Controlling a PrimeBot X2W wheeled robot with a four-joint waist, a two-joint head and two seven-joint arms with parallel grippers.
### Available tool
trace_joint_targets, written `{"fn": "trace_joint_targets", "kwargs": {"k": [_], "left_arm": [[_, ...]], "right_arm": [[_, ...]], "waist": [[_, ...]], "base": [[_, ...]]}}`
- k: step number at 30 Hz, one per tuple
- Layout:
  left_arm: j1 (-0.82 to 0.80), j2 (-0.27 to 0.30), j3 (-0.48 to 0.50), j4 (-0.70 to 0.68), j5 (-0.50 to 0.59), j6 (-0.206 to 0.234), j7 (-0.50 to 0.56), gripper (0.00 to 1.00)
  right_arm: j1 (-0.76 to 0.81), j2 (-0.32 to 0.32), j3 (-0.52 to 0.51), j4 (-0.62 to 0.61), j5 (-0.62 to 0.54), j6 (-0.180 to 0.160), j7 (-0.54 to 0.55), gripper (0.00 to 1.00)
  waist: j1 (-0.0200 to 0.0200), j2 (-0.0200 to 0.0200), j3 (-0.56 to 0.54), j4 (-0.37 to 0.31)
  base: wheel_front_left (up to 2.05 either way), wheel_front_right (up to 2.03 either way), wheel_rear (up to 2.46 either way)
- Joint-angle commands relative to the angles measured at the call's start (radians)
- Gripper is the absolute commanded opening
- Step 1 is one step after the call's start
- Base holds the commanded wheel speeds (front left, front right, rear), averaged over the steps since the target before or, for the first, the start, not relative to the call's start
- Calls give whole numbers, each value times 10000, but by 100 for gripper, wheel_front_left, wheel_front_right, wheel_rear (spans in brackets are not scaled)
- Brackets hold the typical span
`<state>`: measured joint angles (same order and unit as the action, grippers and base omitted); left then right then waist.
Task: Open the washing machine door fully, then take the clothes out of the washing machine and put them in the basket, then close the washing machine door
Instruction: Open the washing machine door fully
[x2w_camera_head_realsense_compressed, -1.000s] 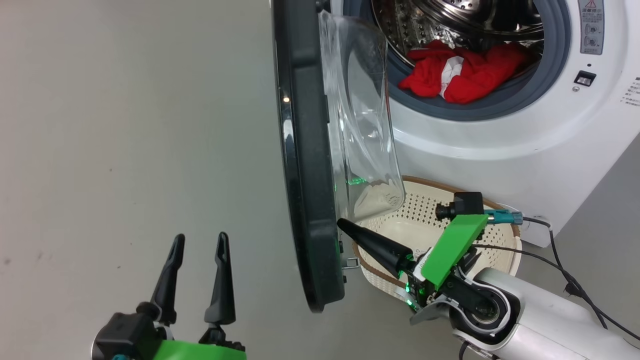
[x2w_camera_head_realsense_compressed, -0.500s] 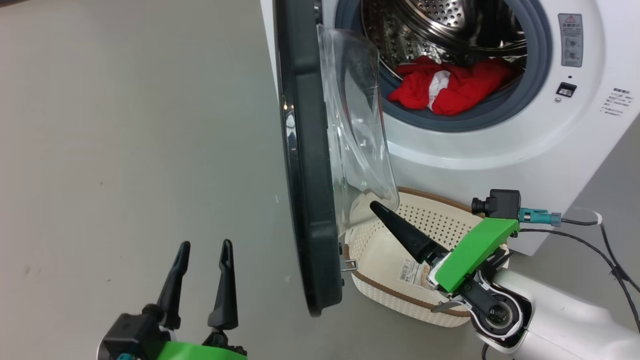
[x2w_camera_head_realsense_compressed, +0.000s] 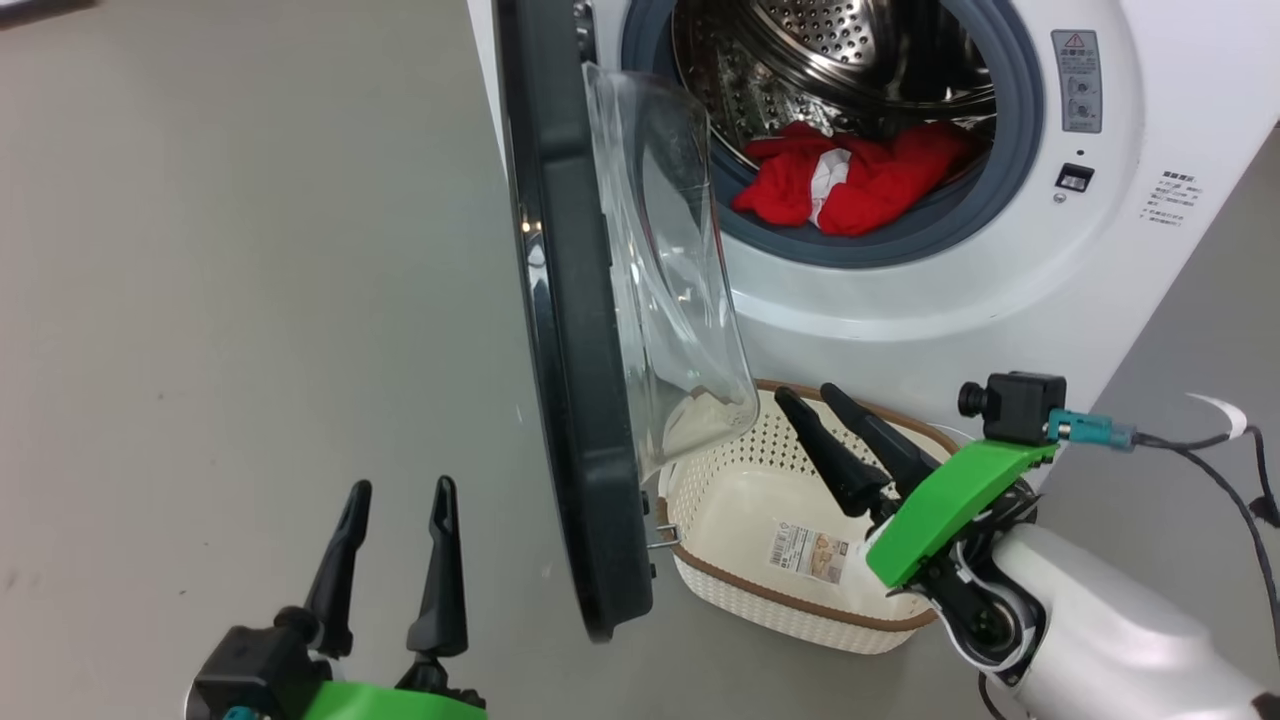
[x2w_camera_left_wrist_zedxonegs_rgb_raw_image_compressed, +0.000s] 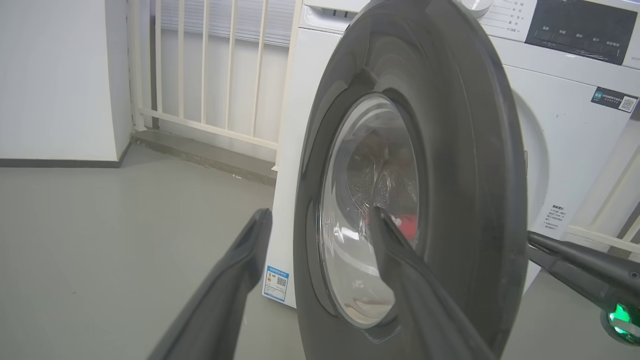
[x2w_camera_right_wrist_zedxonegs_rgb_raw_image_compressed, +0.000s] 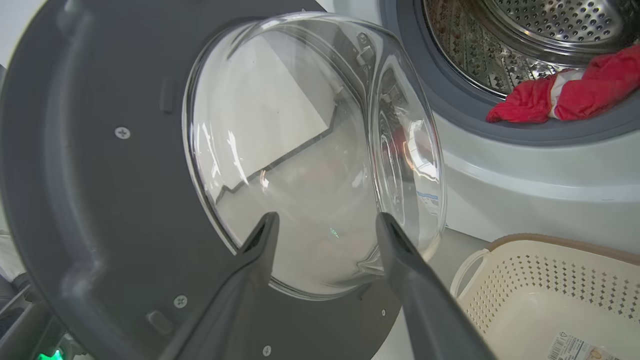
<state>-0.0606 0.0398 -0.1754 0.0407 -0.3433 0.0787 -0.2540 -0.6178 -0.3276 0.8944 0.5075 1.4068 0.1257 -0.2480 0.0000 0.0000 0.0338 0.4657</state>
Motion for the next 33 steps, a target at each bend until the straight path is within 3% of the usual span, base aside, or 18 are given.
{"fn": "trace_joint_targets", "kwargs": {"k": [1, 10, 21, 25, 33], "left_arm": [[-135, 116, 389, -288, 5, 4, -78, 100], [-54, 110, 592, -347, 7, 104, -78, 100], [39, 107, 522, -306, 275, 108, -78, 100], [100, 107, 478, -255, 340, 121, -78, 100], [165, 106, 427, -250, 397, 187, -78, 100]], "right_arm": [[276, 163, -364, -82, -620, 50, -135, 100], [1670, 1211, -3181, -209, -4620, 50, -136, 100], [3698, 2612, -6391, -1746, -9813, 50, -137, 100], [4362, 2753, -6747, -2139, -10484, 50, -137, 100], [5060, 2770, -6657, -2589, -10321, 50, -137, 100]], "waist": [[0, 0, -51, -52], [0, 0, -183, -175], [0, 0, -337, -196], [0, 0, -452, -170], [0, 0, -497, -196]], "base": [[0, 0, 0], [0, 0, 0], [0, 0, 0], [0, 0, 0], [0, 0, 0]]}}
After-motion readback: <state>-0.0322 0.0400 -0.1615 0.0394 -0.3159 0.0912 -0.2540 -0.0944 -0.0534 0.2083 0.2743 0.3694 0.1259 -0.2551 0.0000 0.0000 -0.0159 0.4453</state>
